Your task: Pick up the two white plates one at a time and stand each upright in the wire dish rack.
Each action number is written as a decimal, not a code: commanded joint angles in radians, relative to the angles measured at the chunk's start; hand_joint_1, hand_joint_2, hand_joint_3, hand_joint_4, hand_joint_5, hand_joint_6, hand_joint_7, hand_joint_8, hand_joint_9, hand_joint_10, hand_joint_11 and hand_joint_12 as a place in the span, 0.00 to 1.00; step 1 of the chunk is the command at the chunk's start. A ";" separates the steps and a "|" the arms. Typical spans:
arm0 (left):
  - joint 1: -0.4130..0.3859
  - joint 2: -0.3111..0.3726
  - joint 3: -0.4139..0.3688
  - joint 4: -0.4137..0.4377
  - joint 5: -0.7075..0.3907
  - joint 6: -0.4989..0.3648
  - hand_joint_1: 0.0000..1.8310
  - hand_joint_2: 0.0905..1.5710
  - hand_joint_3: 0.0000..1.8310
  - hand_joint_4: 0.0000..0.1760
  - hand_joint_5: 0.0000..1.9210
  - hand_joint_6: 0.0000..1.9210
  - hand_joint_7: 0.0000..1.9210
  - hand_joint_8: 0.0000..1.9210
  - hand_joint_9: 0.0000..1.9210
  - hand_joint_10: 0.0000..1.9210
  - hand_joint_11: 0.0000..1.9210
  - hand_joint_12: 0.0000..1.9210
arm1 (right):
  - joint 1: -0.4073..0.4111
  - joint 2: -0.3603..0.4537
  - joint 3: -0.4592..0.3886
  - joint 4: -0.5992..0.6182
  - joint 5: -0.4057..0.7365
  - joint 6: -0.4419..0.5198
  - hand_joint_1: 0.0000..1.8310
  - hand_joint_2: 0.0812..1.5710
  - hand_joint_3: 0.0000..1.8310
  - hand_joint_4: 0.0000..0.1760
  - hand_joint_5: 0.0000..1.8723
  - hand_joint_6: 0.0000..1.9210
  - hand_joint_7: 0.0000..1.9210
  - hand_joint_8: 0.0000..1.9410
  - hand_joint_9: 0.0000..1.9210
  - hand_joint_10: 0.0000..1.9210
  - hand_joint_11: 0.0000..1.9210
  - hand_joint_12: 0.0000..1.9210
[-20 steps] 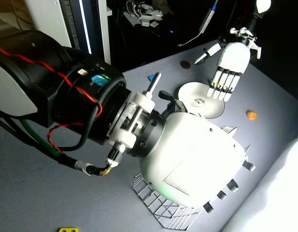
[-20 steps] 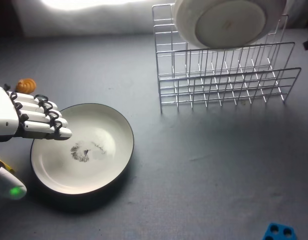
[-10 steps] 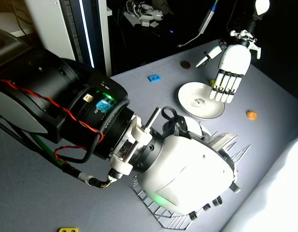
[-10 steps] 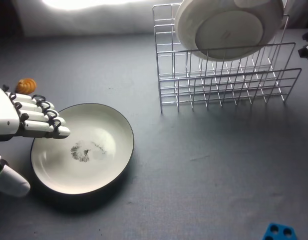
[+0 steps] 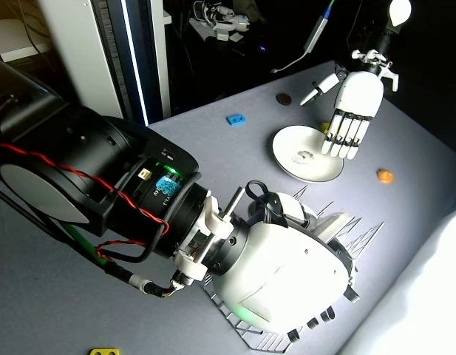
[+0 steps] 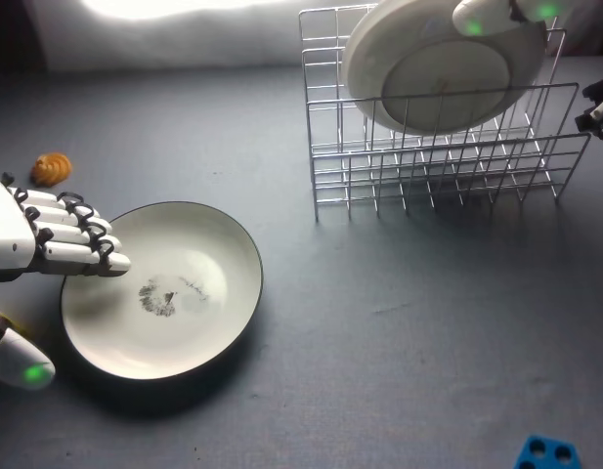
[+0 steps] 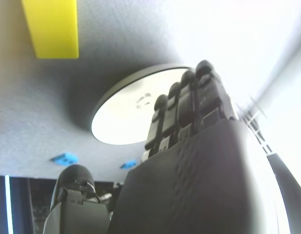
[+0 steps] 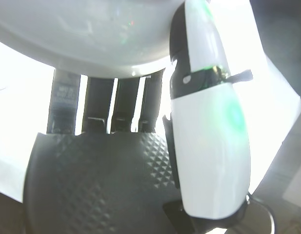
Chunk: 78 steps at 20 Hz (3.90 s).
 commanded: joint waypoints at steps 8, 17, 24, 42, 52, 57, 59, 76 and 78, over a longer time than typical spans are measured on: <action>0.022 -0.012 0.031 -0.038 -0.012 0.000 0.00 0.62 0.00 0.00 0.00 0.00 0.00 0.00 0.00 0.00 0.00 0.00 | -0.036 -0.008 0.025 0.024 0.211 0.013 0.67 0.68 0.00 0.12 0.53 0.50 0.57 0.43 0.64 0.00 0.39 0.61; -0.005 -0.008 0.044 -0.039 -0.012 -0.013 0.00 0.62 0.00 0.00 0.00 0.00 0.00 0.00 0.00 0.00 0.00 0.00 | -0.051 -0.001 0.045 0.025 0.227 0.042 0.66 0.70 0.00 0.10 0.48 0.57 0.54 0.47 0.59 0.00 0.34 0.63; -0.022 -0.009 0.070 -0.050 -0.024 -0.013 0.00 0.62 0.00 0.00 0.00 0.00 0.00 0.00 0.00 0.00 0.00 0.00 | -0.074 -0.007 0.044 0.025 0.227 0.036 0.61 0.72 0.00 0.00 0.48 0.57 0.53 0.08 0.50 0.00 0.25 0.66; -0.028 -0.020 0.078 -0.104 -0.015 0.073 0.00 0.61 0.00 0.00 0.00 0.00 0.00 0.00 0.00 0.00 0.00 0.00 | -0.087 -0.017 0.043 0.025 0.336 -0.019 0.52 0.67 0.00 0.00 0.38 0.02 0.42 0.00 0.40 0.00 0.13 0.66; 0.018 -0.032 0.076 -0.105 -0.011 0.072 0.00 0.61 0.00 0.00 0.00 0.00 0.00 0.00 0.00 0.00 0.00 0.00 | -0.125 -0.026 0.040 -0.004 0.607 -0.160 0.51 0.67 0.00 0.00 0.36 0.00 0.40 0.00 0.38 0.01 0.11 0.68; 0.030 -0.035 0.074 -0.105 -0.006 0.072 0.00 0.61 0.00 0.00 0.00 0.00 0.00 0.00 0.00 0.00 0.00 0.00 | -0.123 -0.031 0.020 -0.016 0.707 -0.212 0.50 0.69 0.00 0.00 0.32 0.00 0.37 0.00 0.35 0.00 0.07 0.69; 0.031 -0.035 0.074 -0.105 -0.005 0.072 0.00 0.61 0.00 0.00 0.00 0.00 0.00 0.00 0.00 0.00 0.00 0.00 | -0.119 -0.030 -0.001 -0.055 0.755 -0.219 0.50 0.68 0.00 0.00 0.31 0.00 0.36 0.00 0.34 0.00 0.07 0.67; 0.131 -0.078 0.067 -0.133 0.047 0.040 0.00 0.61 0.00 0.00 0.00 0.00 0.00 0.00 0.00 0.00 0.00 0.00 | -0.091 -0.079 -0.338 -0.494 0.463 -0.483 0.61 0.54 0.00 0.00 0.00 0.00 0.00 0.00 0.00 0.00 0.00 0.00; 0.149 -0.086 0.067 -0.133 0.051 0.025 0.00 0.61 0.00 0.00 0.00 0.00 0.00 0.00 0.00 0.00 0.00 0.00 | -0.099 -0.108 -0.338 -0.494 0.431 -0.521 0.63 0.54 0.00 0.00 0.00 0.00 0.00 0.00 0.00 0.00 0.00 0.00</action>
